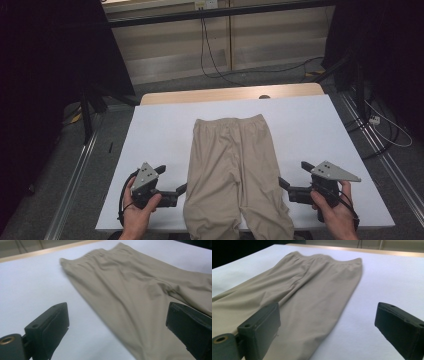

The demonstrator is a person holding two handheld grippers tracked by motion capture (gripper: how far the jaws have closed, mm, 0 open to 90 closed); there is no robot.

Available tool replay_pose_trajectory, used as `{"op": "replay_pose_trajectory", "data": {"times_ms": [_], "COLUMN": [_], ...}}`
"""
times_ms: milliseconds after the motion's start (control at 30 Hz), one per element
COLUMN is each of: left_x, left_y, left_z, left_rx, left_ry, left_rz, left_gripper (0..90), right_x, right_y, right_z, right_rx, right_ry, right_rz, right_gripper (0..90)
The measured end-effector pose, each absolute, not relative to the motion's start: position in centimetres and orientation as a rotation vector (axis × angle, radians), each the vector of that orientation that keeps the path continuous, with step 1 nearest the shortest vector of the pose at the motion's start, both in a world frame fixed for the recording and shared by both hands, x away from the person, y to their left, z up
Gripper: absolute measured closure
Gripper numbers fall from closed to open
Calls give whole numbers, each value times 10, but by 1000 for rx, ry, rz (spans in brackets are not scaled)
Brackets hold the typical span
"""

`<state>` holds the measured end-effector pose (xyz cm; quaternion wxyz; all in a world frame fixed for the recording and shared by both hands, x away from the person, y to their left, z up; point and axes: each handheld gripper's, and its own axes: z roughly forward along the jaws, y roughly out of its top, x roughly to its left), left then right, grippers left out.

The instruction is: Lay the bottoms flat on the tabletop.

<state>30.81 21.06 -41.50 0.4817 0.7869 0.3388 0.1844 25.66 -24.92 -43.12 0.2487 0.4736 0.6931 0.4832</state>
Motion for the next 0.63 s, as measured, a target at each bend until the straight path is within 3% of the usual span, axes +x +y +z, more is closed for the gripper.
{"op": "replay_pose_trajectory", "data": {"times_ms": [167, 633], "left_x": [308, 305], "left_y": [222, 217], "left_z": [-416, -417], "left_rx": [1882, 1907], "left_ry": [898, 878], "left_rz": [471, 475], "left_gripper": [47, 46], "right_x": [254, 253], "right_y": [-256, -248], "right_z": [-433, -434], "right_rx": [1295, 1267], "right_ry": [1838, 1833], "right_rz": [1313, 1310], "right_gripper": [55, 47]}}
